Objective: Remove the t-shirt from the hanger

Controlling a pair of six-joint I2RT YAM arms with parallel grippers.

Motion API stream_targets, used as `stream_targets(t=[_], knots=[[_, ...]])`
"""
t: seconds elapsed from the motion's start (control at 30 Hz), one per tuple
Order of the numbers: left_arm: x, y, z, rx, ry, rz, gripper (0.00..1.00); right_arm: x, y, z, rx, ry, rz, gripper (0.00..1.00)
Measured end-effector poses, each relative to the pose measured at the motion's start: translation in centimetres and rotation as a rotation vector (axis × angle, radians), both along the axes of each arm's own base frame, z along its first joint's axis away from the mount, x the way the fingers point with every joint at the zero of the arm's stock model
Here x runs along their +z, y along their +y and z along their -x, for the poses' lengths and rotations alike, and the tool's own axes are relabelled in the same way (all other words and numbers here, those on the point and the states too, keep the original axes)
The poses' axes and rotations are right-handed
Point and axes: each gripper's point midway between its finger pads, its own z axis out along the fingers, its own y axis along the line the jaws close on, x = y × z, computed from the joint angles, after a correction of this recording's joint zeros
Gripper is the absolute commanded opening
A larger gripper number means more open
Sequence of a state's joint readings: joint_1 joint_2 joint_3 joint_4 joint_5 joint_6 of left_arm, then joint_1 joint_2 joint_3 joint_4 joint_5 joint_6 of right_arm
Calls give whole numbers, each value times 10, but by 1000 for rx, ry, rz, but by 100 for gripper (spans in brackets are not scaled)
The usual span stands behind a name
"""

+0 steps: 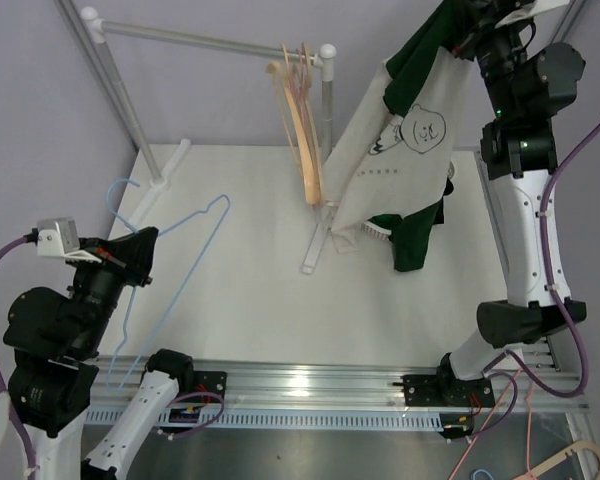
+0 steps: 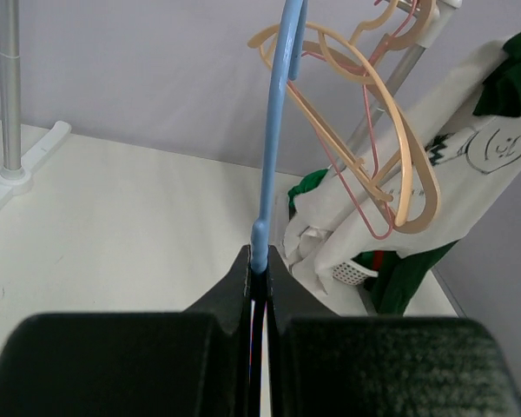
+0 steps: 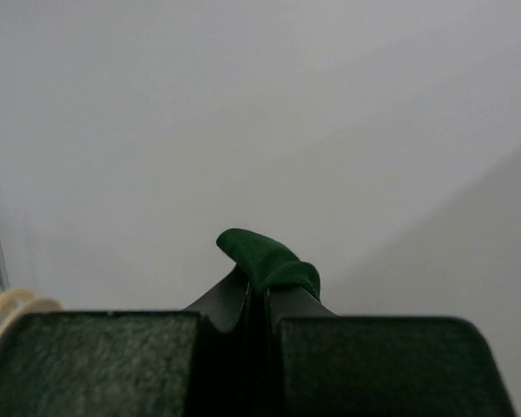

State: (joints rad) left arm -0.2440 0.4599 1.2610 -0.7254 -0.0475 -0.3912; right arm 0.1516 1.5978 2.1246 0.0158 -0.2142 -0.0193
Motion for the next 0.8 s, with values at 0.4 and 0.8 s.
stream_targets(t=[0.4,0.8], knots=[[-13,-10,-36,-7,61,-23,1,66,-40,-64,82,-358,-364,0],[-21,-15,-51,-15,69,-35,1,-238,-18,-154,27,486,-319,0]])
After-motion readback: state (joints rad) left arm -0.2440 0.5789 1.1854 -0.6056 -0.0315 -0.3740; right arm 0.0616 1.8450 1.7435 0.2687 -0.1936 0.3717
